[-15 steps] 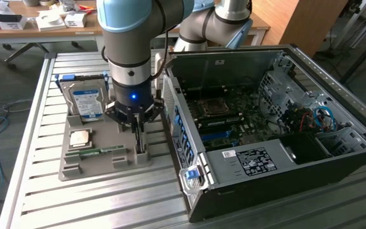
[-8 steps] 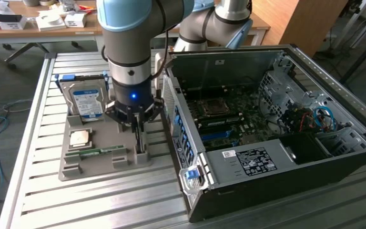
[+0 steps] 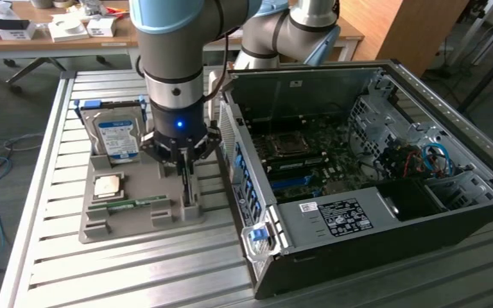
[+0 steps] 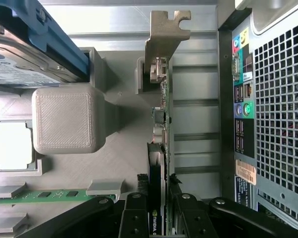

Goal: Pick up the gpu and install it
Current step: 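Pick up the gpu and move the gpu toward the slot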

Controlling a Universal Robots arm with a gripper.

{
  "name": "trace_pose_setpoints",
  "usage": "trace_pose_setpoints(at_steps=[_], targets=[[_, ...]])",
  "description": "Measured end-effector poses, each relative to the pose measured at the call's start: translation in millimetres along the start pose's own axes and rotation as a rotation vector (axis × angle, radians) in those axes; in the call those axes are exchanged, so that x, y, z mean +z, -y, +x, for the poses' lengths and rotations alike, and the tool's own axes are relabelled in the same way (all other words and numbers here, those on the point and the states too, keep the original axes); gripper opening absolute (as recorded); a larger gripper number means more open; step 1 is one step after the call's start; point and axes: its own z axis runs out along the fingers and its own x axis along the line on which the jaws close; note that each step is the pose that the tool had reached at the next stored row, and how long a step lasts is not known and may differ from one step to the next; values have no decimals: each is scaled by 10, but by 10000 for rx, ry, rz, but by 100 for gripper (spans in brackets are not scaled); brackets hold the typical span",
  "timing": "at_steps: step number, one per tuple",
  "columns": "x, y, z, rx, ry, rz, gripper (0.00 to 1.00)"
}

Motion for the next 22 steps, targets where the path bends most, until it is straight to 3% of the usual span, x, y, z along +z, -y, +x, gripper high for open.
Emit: trace_pose_setpoints(at_steps=[22], targets=[[-276,-13,-7,-1,0,0,27]])
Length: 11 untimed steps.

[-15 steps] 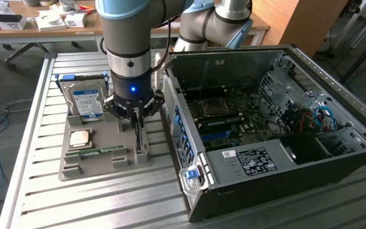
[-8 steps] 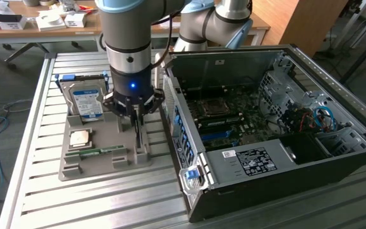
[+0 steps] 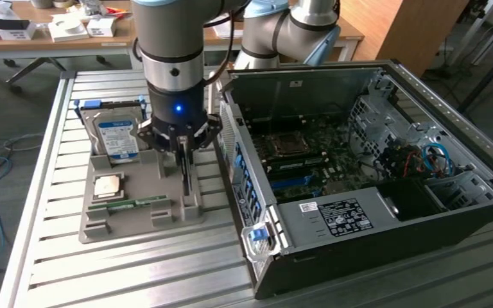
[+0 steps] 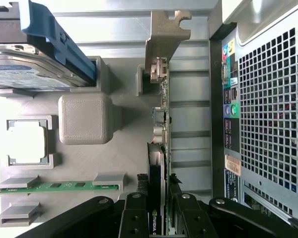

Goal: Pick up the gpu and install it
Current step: 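Pick up the gpu and move the gpu toward the slot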

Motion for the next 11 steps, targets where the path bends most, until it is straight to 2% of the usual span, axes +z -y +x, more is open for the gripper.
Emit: trace_pose_setpoints(at_steps=[11], targets=[[-144,-7,-8,0,1,0,27]])
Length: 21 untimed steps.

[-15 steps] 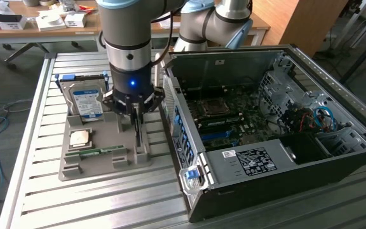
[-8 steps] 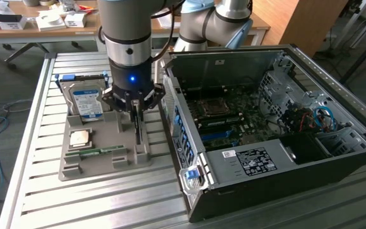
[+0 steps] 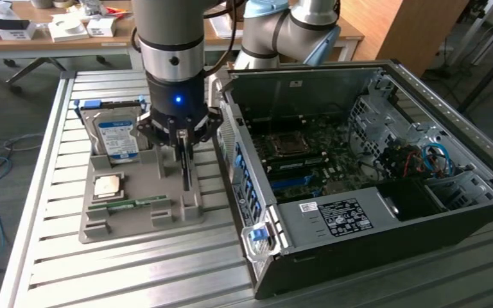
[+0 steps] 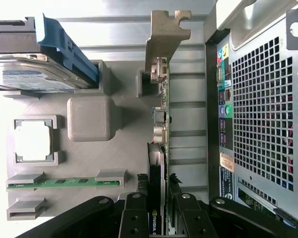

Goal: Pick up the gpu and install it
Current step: 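Pick up the gpu and move the gpu toward the slot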

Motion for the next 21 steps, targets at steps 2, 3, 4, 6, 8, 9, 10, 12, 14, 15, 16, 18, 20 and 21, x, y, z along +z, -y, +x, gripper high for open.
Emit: trace_pose_setpoints(at_steps=[2,3,4,6,8,9,10,12,14,15,16,18,20,21], targets=[[-26,-1,-2,0,0,1,27],[-39,-2,-2,0,0,0,27],[-52,-3,-3,0,1,0,27],[-78,-4,-6,0,0,0,27],[-102,-5,-7,0,0,0,27],[-115,-6,-9,0,0,0,27],[-128,-7,-10,0,0,1,27],[-154,-8,-12,0,0,0,27],[-179,-9,-14,0,0,0,27],[-192,-10,-14,1,0,0,27],[-204,-11,-15,0,0,0,27],[-231,-12,-18,0,0,0,27],[-258,-14,-20,0,0,1,27],[-271,-14,-21,0,0,0,27]])
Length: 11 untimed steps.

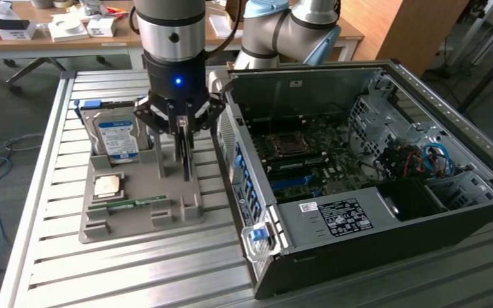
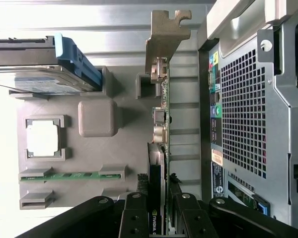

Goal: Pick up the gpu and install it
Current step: 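Pick up the gpu and move the gpu toward the slot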

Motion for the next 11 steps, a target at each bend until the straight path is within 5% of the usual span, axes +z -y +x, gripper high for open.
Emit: trace_pose_setpoints(at_steps=[11], targets=[[-152,-8,-15,0,0,0,27]])
